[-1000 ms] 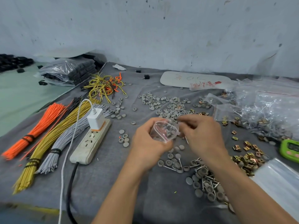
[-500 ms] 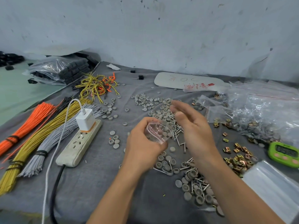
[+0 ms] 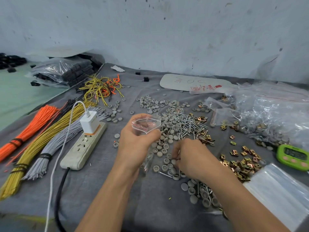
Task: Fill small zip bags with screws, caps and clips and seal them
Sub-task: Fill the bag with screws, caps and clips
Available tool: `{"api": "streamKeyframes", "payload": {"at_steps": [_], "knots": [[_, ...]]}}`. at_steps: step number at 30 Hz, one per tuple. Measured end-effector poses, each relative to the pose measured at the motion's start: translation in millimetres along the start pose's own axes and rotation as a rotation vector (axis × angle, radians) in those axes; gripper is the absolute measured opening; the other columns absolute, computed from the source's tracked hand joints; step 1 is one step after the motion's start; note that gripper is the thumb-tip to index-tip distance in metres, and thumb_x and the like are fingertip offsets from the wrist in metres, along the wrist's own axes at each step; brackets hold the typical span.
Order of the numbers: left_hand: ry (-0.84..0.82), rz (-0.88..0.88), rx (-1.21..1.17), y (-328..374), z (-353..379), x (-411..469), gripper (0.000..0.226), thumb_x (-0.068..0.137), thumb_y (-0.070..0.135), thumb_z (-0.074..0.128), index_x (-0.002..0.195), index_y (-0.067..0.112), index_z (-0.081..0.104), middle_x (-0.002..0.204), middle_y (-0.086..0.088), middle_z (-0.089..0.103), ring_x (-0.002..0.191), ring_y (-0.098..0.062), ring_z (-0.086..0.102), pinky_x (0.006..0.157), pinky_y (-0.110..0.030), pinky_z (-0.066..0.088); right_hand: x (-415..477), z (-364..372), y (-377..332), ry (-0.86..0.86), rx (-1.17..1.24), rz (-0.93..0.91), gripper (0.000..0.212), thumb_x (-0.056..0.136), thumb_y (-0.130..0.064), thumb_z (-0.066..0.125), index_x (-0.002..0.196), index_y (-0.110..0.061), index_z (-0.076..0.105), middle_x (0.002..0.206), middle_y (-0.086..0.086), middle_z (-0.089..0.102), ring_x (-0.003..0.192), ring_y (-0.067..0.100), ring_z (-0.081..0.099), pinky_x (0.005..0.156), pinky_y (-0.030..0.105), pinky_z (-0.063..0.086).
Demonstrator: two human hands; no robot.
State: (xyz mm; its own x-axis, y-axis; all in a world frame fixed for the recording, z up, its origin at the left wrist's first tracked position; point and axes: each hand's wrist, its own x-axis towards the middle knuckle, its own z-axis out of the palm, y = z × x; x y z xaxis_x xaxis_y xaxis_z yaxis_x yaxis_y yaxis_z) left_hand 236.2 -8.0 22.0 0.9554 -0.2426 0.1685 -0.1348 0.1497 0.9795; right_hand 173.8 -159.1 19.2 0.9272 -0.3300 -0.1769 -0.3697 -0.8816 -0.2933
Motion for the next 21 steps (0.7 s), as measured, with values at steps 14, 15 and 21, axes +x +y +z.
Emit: {"api": "streamKeyframes", "payload": {"at_steps": [14, 15, 21], "knots": [[-0.046, 0.096, 0.291, 3, 13, -8, 0.046, 0.061, 0.02, 0.078, 0.103, 0.033, 0.063, 0.09, 0.012, 0.075, 0.082, -0.006, 0.07, 0.075, -0.025, 0.055, -18, -36, -11, 0.641, 1.019, -0.425, 0.034, 0.076, -0.001, 0.085, 0.094, -0.029, 0.08, 0.088, -0.013, 0.078, 0.084, 0.005, 0.076, 0.077, 0.017, 0.059], [-0.06, 0.111, 0.332, 3, 14, -10, 0.047, 0.062, 0.019, 0.08, 0.103, 0.036, 0.063, 0.091, 0.013, 0.075, 0.083, -0.008, 0.07, 0.076, -0.03, 0.056, -19, -36, -16, 0.613, 1.022, -0.457, 0.037, 0.074, 0.001, 0.085, 0.095, -0.029, 0.08, 0.089, -0.014, 0.079, 0.084, 0.005, 0.076, 0.078, 0.018, 0.059], [-0.052, 0.162, 0.42, -2, 19, -8, 0.052, 0.066, 0.008, 0.085, 0.1, 0.039, 0.061, 0.089, 0.015, 0.075, 0.079, -0.007, 0.07, 0.073, -0.034, 0.056, -13, -25, -14, 0.645, 0.958, -0.325, 0.037, 0.08, 0.002, 0.078, 0.097, -0.03, 0.08, 0.089, -0.019, 0.077, 0.086, -0.001, 0.073, 0.08, 0.017, 0.058]]}}
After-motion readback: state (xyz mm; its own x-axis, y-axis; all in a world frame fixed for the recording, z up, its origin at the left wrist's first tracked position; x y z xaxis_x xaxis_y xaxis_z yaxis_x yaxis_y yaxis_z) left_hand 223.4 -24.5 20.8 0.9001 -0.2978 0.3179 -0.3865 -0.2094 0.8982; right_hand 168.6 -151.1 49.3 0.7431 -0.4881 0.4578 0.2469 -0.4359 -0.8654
